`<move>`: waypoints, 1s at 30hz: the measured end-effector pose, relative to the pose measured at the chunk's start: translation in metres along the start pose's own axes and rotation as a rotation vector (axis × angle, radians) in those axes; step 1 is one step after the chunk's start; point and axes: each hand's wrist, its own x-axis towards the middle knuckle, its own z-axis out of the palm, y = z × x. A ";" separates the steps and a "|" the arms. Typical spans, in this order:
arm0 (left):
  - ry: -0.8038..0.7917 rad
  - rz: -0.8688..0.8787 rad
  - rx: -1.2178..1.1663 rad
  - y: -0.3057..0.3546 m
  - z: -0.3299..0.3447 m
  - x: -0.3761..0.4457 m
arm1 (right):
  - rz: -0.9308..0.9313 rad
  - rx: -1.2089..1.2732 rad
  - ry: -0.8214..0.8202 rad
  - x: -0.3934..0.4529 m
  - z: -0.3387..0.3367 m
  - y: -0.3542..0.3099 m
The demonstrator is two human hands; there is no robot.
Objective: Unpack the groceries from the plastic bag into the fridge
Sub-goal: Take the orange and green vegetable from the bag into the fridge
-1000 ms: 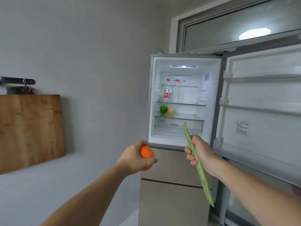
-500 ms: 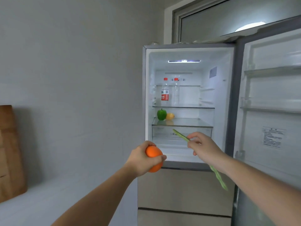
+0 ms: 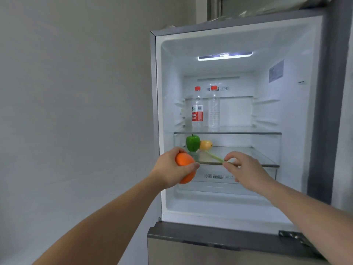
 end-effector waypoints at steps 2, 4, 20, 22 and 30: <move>0.028 0.044 -0.015 0.001 0.003 0.033 | -0.069 -0.174 -0.043 0.023 0.005 0.011; 0.043 0.091 -0.016 0.001 0.003 0.065 | -0.094 -0.275 -0.095 0.044 0.014 0.019; -0.001 0.345 0.035 -0.010 0.031 0.275 | 0.019 -0.491 -0.240 0.221 0.107 0.064; -0.019 0.323 0.024 -0.008 0.040 0.289 | 0.048 -0.385 -0.235 0.241 0.124 0.069; -0.083 0.302 0.028 0.009 0.089 0.324 | -0.088 -0.232 -0.304 0.280 0.160 0.084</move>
